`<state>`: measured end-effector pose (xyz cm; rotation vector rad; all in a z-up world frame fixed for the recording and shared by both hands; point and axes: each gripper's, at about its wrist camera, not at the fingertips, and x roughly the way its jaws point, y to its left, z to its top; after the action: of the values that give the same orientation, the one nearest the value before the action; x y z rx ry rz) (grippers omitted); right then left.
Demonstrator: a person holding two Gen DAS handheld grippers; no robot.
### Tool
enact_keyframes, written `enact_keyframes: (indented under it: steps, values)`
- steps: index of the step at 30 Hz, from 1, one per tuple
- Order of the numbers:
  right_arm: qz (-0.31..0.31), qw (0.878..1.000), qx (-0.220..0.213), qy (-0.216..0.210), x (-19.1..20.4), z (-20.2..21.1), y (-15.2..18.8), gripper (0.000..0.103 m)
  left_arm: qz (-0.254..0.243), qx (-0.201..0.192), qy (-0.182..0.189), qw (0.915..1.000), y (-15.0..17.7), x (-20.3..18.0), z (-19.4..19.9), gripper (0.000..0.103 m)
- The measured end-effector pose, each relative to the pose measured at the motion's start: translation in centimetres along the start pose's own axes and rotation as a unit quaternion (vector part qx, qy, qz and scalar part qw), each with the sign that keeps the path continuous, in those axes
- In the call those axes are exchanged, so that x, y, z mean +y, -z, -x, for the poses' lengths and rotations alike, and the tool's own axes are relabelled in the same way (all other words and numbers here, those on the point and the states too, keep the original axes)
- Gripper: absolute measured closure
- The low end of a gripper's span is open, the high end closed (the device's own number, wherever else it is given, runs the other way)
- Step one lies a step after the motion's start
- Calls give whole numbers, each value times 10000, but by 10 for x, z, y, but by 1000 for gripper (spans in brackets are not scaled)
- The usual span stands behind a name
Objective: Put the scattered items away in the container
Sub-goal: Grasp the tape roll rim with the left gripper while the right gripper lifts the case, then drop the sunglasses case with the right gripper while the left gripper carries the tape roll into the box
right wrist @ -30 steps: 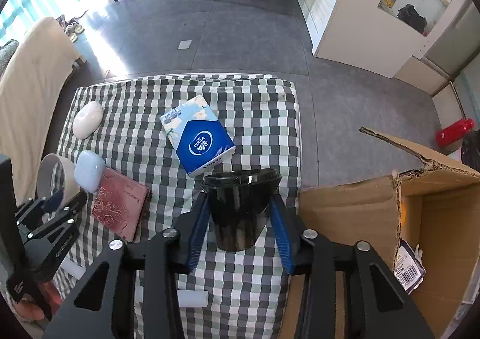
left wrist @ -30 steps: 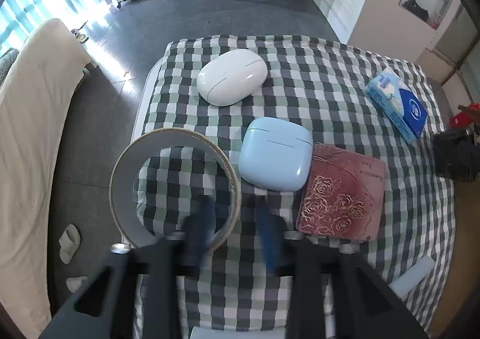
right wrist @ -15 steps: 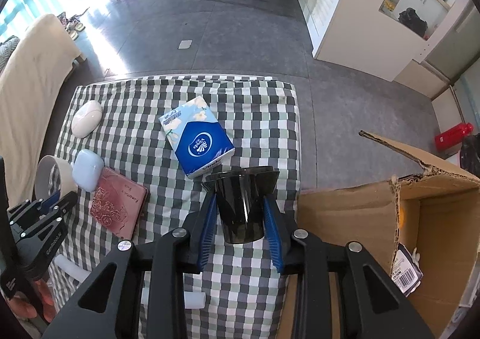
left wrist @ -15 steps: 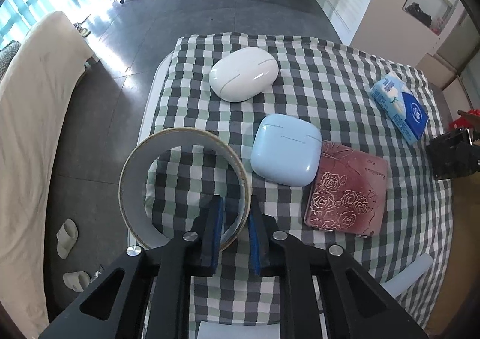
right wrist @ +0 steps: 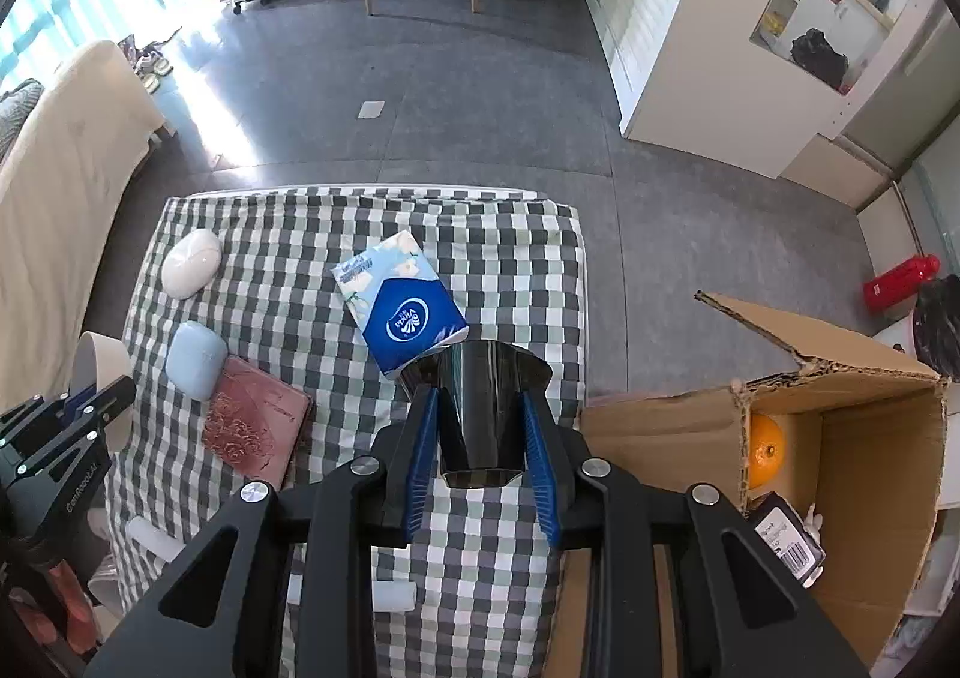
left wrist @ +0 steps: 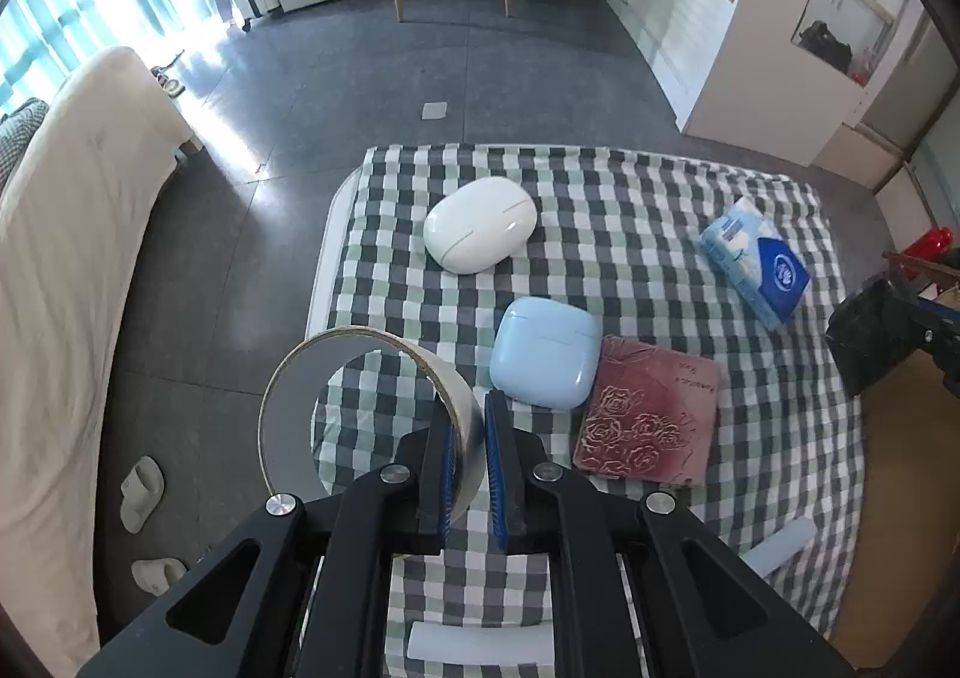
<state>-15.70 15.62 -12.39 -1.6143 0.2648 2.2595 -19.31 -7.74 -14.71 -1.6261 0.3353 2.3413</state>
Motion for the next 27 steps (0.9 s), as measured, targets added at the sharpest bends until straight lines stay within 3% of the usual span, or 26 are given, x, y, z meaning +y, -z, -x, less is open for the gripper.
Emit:
enact_keyframes:
  steps: [15,21,27]
  values:
    - [-133,9995,-218,-178,-18,42,15,75,-277,-262,20,9993,2,-27,52,93]
    - [-268,9986,-391,-223,-39,74,27,75,-436,-456,111,9979,1,-56,90,93]
    - [-564,9960,-675,-172,-85,124,40,75,-774,-671,347,9941,-1,-105,134,93]
